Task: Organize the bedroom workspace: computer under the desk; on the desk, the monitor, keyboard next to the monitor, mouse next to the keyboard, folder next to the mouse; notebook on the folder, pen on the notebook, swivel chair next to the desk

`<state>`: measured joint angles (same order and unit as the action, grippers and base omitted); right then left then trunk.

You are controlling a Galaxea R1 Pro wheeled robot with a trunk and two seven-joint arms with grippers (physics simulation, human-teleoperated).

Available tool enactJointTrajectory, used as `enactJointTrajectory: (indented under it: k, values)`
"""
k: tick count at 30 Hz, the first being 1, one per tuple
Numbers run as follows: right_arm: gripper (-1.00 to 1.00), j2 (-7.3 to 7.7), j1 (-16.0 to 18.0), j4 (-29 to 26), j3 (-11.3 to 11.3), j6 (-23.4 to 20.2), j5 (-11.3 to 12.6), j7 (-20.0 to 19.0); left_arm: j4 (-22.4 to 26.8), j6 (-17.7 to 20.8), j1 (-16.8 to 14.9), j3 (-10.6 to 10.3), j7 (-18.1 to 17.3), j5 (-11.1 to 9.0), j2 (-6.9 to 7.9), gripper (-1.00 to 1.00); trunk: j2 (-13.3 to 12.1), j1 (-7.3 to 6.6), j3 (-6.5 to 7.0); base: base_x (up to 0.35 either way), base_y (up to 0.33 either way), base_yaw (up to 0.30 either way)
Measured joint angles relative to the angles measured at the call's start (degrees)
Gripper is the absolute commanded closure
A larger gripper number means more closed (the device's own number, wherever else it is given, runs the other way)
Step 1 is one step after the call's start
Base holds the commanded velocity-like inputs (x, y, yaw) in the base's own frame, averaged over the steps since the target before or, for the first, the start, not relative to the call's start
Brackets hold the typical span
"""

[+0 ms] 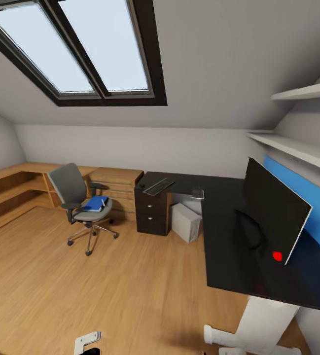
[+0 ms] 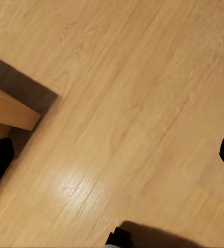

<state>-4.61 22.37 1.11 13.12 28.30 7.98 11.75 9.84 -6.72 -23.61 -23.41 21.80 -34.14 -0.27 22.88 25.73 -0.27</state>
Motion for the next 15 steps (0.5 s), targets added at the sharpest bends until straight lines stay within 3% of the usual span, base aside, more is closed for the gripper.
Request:
enactJointTrajectory:
  k: [11, 15]
  values:
    - [-1.0, 0.24, 0.0, -0.1, 0.1, 0.0, -0.3, -0.1, -0.1, 0.0, 0.0, 0.0, 0.0, 0.0, 0.0, -1.0, 0.0, 0.0, 0.0, 0.298, 0.157, 0.055]
    - [-1.0, 0.24, 0.0, 0.0, 0.0, 0.0, -2.9, -0.1, -0.1, -0.1, 0.0, 0.0, 0.0, 0.0, -0.02, -1.0, 0.0, 0.0, 0.0, 0.318, 0.083, 0.0]
